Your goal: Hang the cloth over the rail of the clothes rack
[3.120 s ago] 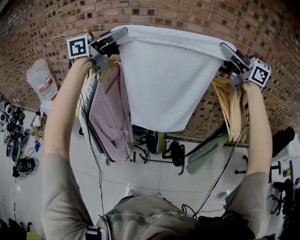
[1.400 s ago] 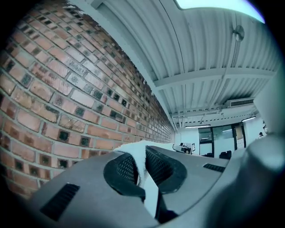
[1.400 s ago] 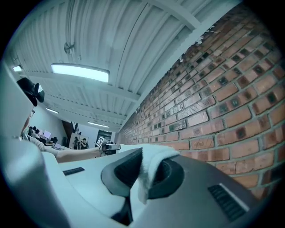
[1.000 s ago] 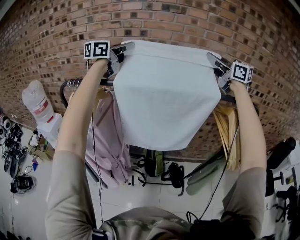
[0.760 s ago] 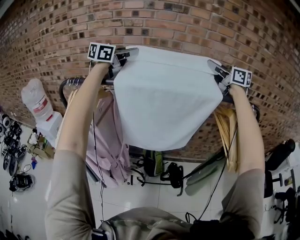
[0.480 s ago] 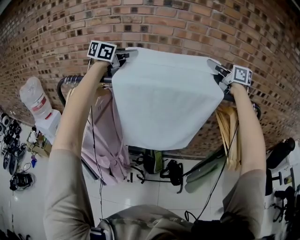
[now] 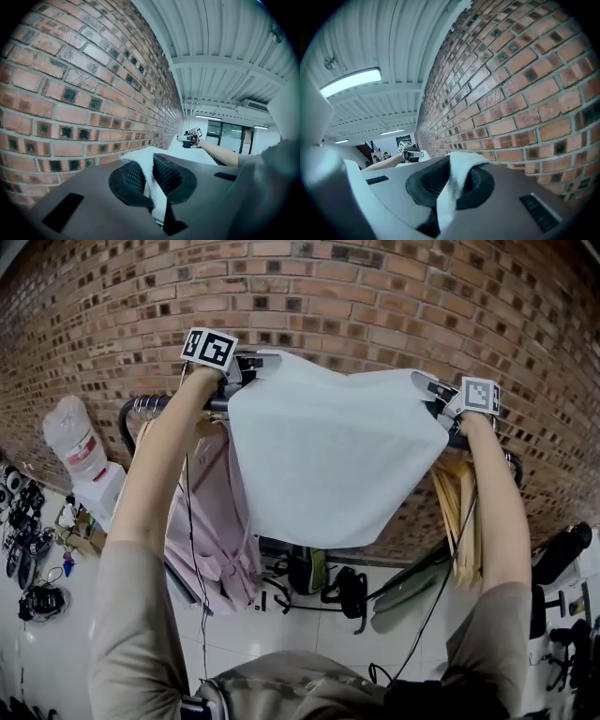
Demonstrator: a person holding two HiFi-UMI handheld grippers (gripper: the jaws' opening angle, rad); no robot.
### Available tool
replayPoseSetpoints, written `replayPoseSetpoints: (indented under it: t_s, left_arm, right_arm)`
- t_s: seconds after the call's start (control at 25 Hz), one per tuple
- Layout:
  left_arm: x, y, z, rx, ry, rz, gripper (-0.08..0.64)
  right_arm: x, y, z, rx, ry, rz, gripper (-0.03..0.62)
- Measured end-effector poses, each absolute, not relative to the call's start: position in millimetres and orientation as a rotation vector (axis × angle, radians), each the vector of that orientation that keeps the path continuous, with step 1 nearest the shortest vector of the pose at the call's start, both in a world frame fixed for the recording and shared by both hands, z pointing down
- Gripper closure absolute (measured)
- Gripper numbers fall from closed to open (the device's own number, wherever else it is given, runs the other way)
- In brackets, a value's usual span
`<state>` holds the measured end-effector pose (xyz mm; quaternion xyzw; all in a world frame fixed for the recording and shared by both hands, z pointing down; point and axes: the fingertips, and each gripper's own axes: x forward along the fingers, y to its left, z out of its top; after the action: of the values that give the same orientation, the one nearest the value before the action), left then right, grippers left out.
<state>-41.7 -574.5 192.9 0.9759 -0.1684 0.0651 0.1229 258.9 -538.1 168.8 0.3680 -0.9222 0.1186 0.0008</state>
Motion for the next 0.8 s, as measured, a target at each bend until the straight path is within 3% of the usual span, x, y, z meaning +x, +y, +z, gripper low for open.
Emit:
replayPoseSetpoints:
  t_s: [0.56, 0.8]
  left_arm:
    - [-42, -604, 188, 2.872, -0.591, 0.228, 0.543]
    - [-46, -622, 176, 2.867, -0.643, 0.160, 0.543]
  right_arm:
    - [275, -563, 166, 1.258, -2.903, 0.531, 0.572]
    - [274, -578, 159, 1.296, -2.877, 0.446, 0.572]
